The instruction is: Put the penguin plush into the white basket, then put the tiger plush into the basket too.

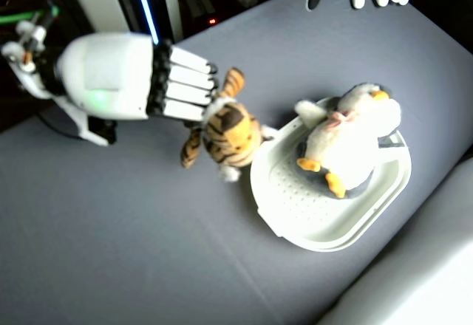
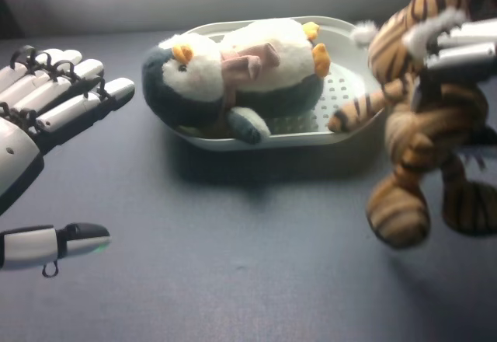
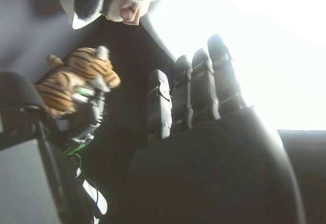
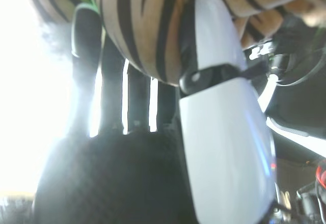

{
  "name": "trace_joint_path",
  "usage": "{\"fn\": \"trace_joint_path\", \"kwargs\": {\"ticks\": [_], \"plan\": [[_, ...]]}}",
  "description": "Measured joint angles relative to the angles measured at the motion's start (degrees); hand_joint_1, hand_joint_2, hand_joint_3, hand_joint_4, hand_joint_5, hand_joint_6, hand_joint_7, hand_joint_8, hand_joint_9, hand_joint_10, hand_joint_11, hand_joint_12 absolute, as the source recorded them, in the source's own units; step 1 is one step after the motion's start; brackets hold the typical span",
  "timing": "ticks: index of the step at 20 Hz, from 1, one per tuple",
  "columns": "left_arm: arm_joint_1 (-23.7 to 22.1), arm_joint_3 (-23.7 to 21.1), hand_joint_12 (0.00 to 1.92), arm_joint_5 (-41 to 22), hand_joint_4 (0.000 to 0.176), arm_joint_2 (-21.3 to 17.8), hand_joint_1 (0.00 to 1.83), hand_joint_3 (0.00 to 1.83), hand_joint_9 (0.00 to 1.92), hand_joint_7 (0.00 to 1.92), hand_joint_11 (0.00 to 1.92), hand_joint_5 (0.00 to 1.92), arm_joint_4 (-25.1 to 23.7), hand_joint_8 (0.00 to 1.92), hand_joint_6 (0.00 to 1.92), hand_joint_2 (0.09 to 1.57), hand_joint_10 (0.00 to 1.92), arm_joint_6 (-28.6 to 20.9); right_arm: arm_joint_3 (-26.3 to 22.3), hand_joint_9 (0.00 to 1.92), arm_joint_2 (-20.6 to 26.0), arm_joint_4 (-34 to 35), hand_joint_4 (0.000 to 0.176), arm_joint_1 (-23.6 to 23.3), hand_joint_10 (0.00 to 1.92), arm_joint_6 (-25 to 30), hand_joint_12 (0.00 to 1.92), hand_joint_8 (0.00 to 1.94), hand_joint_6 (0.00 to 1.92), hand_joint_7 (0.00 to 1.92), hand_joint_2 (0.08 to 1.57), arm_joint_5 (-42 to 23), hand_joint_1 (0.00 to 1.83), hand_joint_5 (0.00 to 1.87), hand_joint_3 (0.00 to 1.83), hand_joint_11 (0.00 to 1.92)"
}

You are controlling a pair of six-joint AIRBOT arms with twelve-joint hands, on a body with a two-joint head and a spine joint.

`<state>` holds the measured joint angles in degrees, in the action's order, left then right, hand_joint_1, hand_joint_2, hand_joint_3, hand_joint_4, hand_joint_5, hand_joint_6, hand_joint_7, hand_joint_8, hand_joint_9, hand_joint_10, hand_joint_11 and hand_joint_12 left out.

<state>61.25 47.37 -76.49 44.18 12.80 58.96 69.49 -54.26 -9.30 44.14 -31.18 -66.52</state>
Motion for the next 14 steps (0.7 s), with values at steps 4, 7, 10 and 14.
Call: {"fn": "trace_joint_path", "kwargs": {"ticks": [4,7,10,14], "plan": [[0.00,0.39,0.23,-0.09,0.120,0.02,0.86,0.00,0.08,0.13,0.00,0.20,-0.24,0.00,0.00,0.88,0.00,-0.35,6.54,0.94,-6.34,-0.55,0.000,-8.41,1.27,0.04,1.58,1.31,0.88,0.82,1.19,7.08,1.32,0.96,0.00,0.85],[-0.02,1.09,0.17,0.13,0.127,0.72,0.85,0.00,0.07,0.12,0.00,0.19,0.09,0.00,0.00,0.88,0.00,-0.90,11.41,0.66,-10.60,-1.60,0.000,-13.18,1.41,0.04,1.54,1.43,1.16,0.66,1.20,15.26,1.24,0.93,0.00,0.59],[-0.39,1.20,0.19,1.11,0.119,1.07,0.83,0.00,0.08,0.13,0.00,0.19,-0.68,0.00,0.00,0.87,0.00,-1.38,15.80,0.77,-14.23,-4.59,0.000,-17.64,1.42,0.07,1.58,1.44,1.26,0.70,1.19,23.65,1.47,0.83,0.00,0.55],[-0.72,2.03,0.00,1.77,0.123,1.81,0.82,0.00,0.06,0.13,0.00,0.20,-1.22,0.00,0.00,0.86,0.00,-1.86,19.63,0.70,-17.53,-6.03,0.000,-20.28,1.53,0.09,1.65,1.50,1.12,0.60,1.22,30.40,1.34,0.90,0.00,0.59]]}}
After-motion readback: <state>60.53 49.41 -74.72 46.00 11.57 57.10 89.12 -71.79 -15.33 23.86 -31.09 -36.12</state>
